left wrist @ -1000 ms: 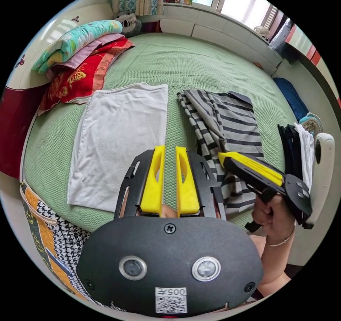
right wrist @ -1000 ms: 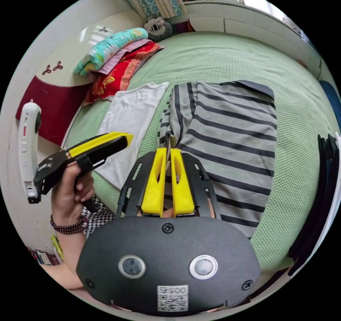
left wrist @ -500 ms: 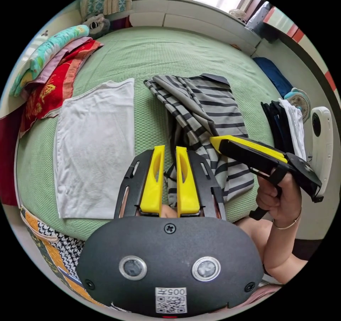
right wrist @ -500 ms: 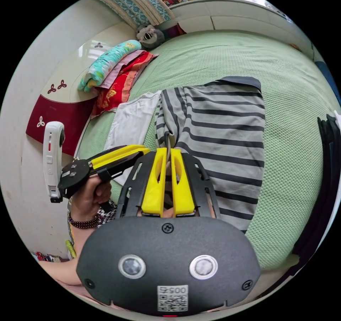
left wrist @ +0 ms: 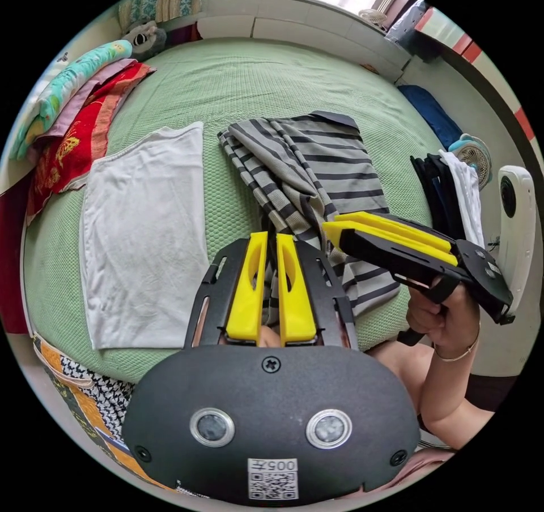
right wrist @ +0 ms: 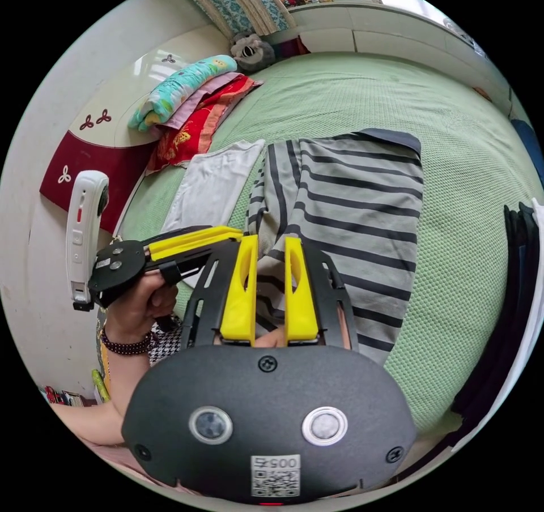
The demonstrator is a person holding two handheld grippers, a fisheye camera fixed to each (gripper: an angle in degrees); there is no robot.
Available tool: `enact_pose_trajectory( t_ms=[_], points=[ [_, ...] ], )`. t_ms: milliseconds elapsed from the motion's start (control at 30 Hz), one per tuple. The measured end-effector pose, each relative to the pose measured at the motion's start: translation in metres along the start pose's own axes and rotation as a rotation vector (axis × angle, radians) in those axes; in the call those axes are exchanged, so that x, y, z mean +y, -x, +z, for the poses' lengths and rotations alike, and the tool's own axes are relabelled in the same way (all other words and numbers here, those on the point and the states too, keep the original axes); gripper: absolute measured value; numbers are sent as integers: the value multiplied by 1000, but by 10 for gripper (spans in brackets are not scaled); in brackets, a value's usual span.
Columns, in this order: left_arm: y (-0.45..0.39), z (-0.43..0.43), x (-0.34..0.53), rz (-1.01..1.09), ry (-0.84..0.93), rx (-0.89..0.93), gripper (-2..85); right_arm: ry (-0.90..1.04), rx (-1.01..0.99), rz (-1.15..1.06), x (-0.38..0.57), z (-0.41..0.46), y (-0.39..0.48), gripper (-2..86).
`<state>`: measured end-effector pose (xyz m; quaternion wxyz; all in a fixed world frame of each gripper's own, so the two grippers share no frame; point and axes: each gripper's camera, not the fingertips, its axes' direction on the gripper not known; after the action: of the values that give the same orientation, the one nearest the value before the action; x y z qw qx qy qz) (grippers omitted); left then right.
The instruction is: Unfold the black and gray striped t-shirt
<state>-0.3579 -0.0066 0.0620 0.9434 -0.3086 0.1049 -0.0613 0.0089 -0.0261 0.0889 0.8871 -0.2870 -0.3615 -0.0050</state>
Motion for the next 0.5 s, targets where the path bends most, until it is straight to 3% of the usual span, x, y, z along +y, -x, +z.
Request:
enact_pose_trajectory(
  t_ms=[500],
  points=[
    [-11,-4,6,38,-15,43,43,-85,-7,70,0,-24,-18,115]
  ],
)
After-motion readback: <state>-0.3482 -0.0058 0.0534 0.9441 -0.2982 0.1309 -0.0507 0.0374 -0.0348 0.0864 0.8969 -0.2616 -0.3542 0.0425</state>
